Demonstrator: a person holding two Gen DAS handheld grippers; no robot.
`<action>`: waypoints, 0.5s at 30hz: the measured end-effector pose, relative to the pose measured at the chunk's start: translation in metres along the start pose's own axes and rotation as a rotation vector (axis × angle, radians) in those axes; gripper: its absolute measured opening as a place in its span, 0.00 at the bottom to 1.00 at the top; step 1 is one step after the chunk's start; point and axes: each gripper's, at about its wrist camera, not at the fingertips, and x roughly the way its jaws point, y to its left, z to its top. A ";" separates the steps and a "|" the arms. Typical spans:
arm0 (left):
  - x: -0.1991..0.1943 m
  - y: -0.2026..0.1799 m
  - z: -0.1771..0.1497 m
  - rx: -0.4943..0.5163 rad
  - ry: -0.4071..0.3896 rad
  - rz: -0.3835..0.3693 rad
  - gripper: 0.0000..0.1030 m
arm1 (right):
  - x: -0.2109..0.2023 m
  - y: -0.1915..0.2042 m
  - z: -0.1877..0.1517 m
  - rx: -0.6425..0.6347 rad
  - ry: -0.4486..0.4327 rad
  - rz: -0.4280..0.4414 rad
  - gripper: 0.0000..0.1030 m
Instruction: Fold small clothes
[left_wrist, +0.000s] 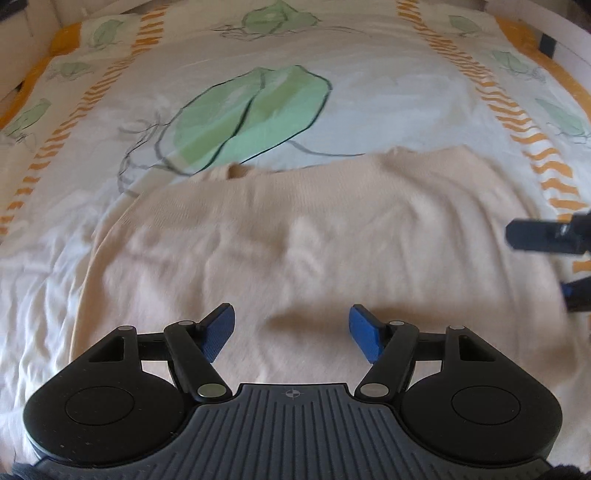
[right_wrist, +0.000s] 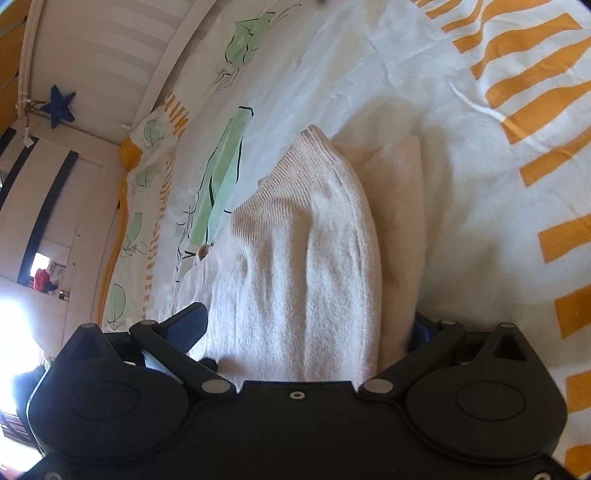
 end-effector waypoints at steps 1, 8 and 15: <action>-0.001 0.000 -0.004 -0.007 -0.003 0.003 0.65 | 0.000 0.000 0.000 -0.003 0.002 0.001 1.00; 0.016 0.006 -0.008 -0.007 0.014 -0.044 0.72 | 0.001 -0.003 0.001 -0.003 0.003 0.014 1.00; 0.008 0.039 -0.007 -0.036 0.005 -0.085 0.71 | -0.004 -0.010 -0.002 -0.011 -0.009 0.042 1.00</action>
